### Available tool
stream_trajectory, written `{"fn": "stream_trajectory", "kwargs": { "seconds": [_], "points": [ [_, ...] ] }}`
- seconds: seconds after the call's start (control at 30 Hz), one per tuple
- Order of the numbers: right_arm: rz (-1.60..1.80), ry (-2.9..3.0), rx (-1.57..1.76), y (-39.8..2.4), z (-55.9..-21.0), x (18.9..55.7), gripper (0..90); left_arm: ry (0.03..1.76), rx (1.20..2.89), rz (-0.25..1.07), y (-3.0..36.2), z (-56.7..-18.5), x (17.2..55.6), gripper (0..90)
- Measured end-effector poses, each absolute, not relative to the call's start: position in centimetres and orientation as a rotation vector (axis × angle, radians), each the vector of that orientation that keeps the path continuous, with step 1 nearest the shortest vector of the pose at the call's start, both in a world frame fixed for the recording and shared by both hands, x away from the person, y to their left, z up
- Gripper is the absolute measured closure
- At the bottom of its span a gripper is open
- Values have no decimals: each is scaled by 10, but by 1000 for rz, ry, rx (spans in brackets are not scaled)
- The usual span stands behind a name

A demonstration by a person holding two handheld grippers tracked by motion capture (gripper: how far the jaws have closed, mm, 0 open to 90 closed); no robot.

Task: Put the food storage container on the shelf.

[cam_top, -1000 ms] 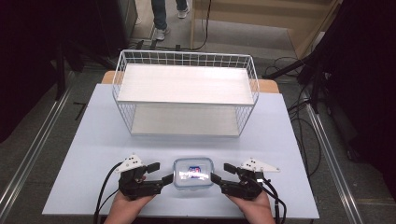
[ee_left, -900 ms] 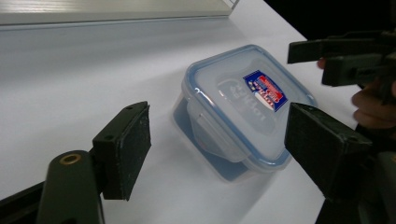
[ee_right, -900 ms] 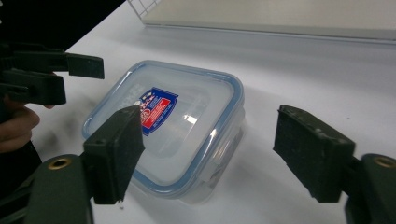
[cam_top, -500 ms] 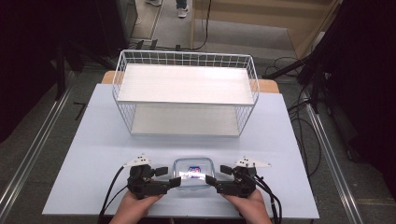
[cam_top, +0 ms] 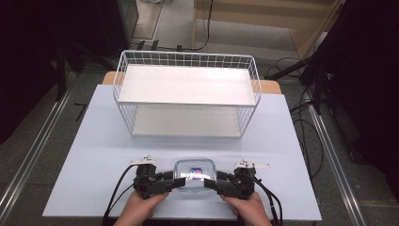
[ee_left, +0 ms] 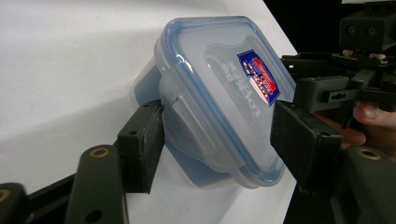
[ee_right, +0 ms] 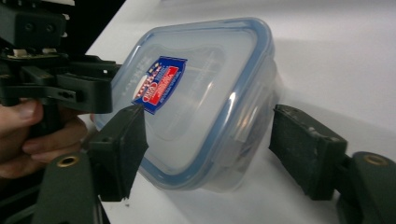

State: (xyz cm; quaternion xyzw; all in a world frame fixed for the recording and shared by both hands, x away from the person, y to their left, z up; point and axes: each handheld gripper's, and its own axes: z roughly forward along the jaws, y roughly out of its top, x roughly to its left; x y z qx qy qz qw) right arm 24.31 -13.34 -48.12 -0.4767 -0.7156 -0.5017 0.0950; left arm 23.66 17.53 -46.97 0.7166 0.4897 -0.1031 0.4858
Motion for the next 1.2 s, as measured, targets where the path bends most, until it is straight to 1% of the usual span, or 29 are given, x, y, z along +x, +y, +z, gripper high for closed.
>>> {"fn": "stream_trajectory", "kwargs": {
  "seconds": [0.07, 0.1, 0.13, 0.17, 0.2, 0.23, 0.27, 0.4, 0.53, 0.73, 0.9, 1.2],
  "points": [
    [-1493, -2095, -1417, -134, -482, 244, 322, 1189, 1740, -256, 175, -470, 237, 373],
    [-1493, -2095, -1417, -134, -482, 244, 322, 1183, 1736, -257, 175, -470, 236, 373],
    [-1504, -2087, -1418, -135, -482, 244, 334, 1180, 1726, -253, 176, -469, 236, 395],
    [-1518, -2065, -1421, -137, -481, 244, 379, 1175, 1721, -253, 177, -468, 236, 449],
    [-1518, -2065, -1421, -137, -481, 244, 379, 1172, 1719, -248, 177, -467, 235, 449],
    [-1539, -2061, -1428, -139, -479, 243, 427, 1166, 1722, -239, 177, -467, 234, 459],
    [-1539, -2061, -1428, -139, -479, 243, 427, 1166, 1722, -239, 177, -467, 234, 465],
    [-1558, -2039, -1425, -144, -477, 241, 480, 1153, 1719, -228, 179, -464, 230, 501],
    [-1570, -2023, -1419, -147, -477, 237, 502, 1131, 1730, -213, 179, -461, 226, 525],
    [-1572, -2025, -1420, -148, -475, 234, 512, 1119, 1735, -192, 178, -460, 223, 536],
    [-1583, -2026, -1421, -148, -473, 233, 517, 1091, 1758, -133, 175, -456, 220, 542],
    [-1589, -2042, -1420, -148, -472, 231, 517, 1079, 1772, -122, 174, -455, 218, 543]
  ]
}}
